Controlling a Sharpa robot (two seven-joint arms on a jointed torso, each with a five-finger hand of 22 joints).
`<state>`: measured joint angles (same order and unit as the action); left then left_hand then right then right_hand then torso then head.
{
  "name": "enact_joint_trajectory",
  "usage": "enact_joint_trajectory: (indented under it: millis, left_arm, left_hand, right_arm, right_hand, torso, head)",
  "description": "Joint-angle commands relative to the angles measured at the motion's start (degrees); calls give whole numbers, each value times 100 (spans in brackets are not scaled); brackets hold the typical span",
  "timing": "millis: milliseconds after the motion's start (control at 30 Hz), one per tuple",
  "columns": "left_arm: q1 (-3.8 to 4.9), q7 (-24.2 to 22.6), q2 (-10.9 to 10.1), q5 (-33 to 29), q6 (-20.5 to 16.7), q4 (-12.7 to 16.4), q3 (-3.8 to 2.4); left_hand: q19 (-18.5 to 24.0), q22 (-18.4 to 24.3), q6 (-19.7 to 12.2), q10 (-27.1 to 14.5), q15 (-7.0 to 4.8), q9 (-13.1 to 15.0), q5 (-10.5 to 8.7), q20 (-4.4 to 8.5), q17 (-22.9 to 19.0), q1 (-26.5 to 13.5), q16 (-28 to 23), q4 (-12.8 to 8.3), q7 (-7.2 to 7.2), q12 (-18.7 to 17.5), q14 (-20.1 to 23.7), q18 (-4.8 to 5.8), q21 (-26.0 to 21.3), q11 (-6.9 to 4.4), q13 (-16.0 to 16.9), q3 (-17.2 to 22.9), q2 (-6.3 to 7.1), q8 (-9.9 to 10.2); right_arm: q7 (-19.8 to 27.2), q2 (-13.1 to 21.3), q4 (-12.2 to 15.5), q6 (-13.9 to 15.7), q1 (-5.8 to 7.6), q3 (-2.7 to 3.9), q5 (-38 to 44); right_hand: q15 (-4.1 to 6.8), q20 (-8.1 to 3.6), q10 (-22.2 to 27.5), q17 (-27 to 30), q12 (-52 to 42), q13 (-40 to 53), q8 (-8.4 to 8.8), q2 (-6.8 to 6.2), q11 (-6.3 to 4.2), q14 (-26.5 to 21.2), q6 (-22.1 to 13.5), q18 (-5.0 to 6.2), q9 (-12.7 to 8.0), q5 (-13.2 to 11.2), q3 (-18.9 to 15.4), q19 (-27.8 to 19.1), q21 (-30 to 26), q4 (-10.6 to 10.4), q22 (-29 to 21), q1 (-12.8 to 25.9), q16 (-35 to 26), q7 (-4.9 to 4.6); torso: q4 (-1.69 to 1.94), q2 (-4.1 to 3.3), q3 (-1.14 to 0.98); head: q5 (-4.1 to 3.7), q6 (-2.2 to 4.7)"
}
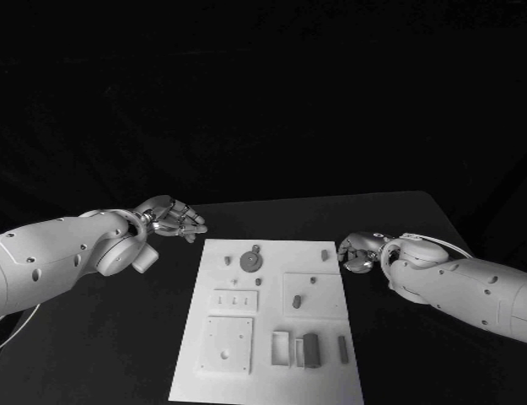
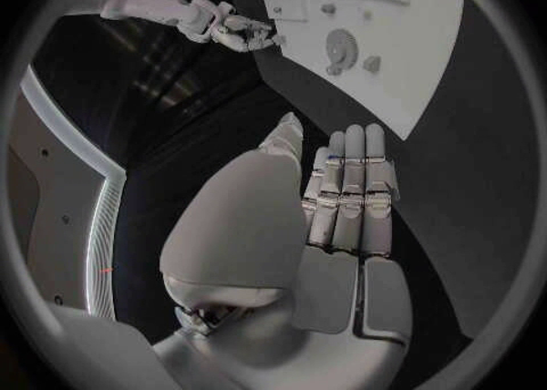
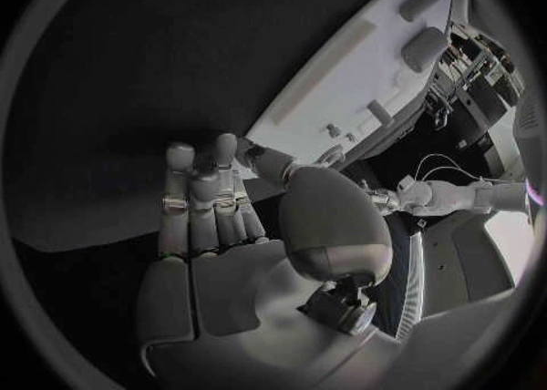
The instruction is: Assemble the parts on the task board
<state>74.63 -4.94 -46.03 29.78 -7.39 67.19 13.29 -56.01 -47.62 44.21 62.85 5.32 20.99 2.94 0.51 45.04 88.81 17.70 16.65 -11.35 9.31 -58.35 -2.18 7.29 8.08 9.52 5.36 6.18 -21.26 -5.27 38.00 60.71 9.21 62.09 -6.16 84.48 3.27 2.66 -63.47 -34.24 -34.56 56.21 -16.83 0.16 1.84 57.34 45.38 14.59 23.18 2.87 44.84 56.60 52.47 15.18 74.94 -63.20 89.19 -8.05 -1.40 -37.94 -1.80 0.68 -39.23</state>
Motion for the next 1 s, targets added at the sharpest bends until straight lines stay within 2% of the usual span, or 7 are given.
enact_joint_trajectory:
  millis: [33, 300, 1000]
  left_arm:
    - [3, -26, 0, 12, 47, 8, -4]
    - [3, -31, 2, 12, 48, 10, -4]
    - [3, -37, -3, 13, 48, 8, -4]
  left_hand:
    - [-30, -9, -14, -12, -21, -8, 0, 8, 10, -10, -3, -3, -21, -15, -36, -70, 4, 6, 6, -8, 5, 20]
    - [-30, -11, -15, -13, -22, -10, 0, 9, 16, -8, -4, -4, -22, -16, -37, -69, 3, 6, 9, -8, 6, 23]
    - [-31, -16, -17, -17, -23, -12, 0, 10, 26, -2, -8, -5, -24, -18, -38, -68, 0, 7, 15, -6, 10, 27]
  right_arm:
    - [91, -42, 14, -41, -25, -13, 19]
    - [98, -96, 1, -24, -25, -13, 19]
    - [71, -219, -68, -9, -25, -11, 20]
  right_hand:
    - [83, 5, 57, -7, -37, 10, 29, 1, -4, -111, -52, 41, -11, 5, 31, -45, 37, 17, 111, 50, 22, -1]
    - [82, 6, 60, -8, -39, 12, 36, 8, -2, -114, -70, 41, -13, 5, 40, -47, 40, 28, 110, 48, 22, -2]
    - [77, 8, 70, -9, -40, 15, 45, 22, 5, -122, -97, 41, -15, 4, 52, -55, 42, 40, 109, 52, 22, -11]
  torso:
    - [1, -4, -1]
    - [-8, 1, -1]
    - [-4, -4, -1]
  head:
    - [10, 0]
    - [51, 4]
    - [111, -1]
